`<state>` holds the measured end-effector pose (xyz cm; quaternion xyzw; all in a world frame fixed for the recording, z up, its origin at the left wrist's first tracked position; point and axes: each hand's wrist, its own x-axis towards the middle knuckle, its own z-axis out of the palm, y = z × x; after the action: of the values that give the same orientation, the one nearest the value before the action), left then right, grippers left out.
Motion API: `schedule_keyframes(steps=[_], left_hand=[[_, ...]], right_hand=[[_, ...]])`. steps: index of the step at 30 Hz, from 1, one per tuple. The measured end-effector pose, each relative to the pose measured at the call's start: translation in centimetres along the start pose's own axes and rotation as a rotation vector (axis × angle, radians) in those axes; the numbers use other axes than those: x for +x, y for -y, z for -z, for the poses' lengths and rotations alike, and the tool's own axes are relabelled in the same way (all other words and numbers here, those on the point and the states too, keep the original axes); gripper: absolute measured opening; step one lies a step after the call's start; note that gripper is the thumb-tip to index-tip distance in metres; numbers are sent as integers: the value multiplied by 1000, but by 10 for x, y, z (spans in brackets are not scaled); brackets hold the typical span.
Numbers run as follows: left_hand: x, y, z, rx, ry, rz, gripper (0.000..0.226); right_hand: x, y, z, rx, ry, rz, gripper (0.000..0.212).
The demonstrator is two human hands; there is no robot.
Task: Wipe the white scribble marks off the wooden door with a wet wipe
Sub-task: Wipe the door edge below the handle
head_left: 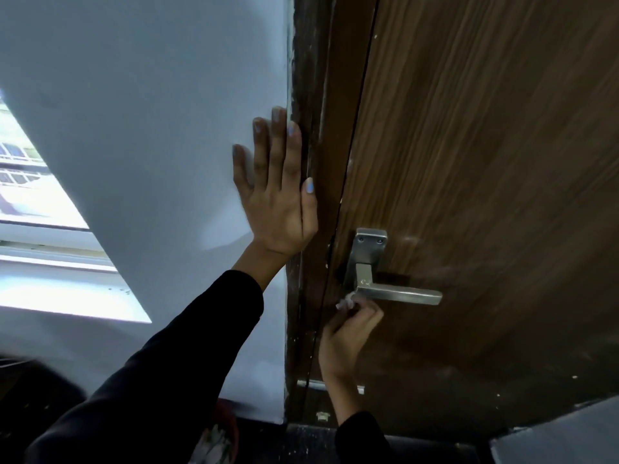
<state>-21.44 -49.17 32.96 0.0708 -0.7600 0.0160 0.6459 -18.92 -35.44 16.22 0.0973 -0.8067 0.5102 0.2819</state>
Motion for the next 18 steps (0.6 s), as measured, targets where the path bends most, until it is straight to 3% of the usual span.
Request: schedule_keyframes(steps=[4, 7, 9, 12, 15, 18], left_hand=[[-41, -1, 12, -78, 154, 39, 63], [-112, 10, 40, -201, 400, 27, 60], [-180, 22, 72, -307, 613, 82, 60], [-301, 44, 142, -271, 993, 384, 49], [-400, 58, 214, -120, 1454, 891, 46], [-469, 66, 267, 92, 1479, 1234, 41]], right_hand=[[-45, -17, -25, -120, 400, 16, 14], [-87, -42, -36, -168, 719, -229, 16], [-122, -60, -42, -162, 826, -402, 15], [-189, -75, -58, -145, 947, -567, 2], [-255, -94, -82, -192, 1082, -578, 20], [-310, -107, -111, -232, 1209, -526, 10]])
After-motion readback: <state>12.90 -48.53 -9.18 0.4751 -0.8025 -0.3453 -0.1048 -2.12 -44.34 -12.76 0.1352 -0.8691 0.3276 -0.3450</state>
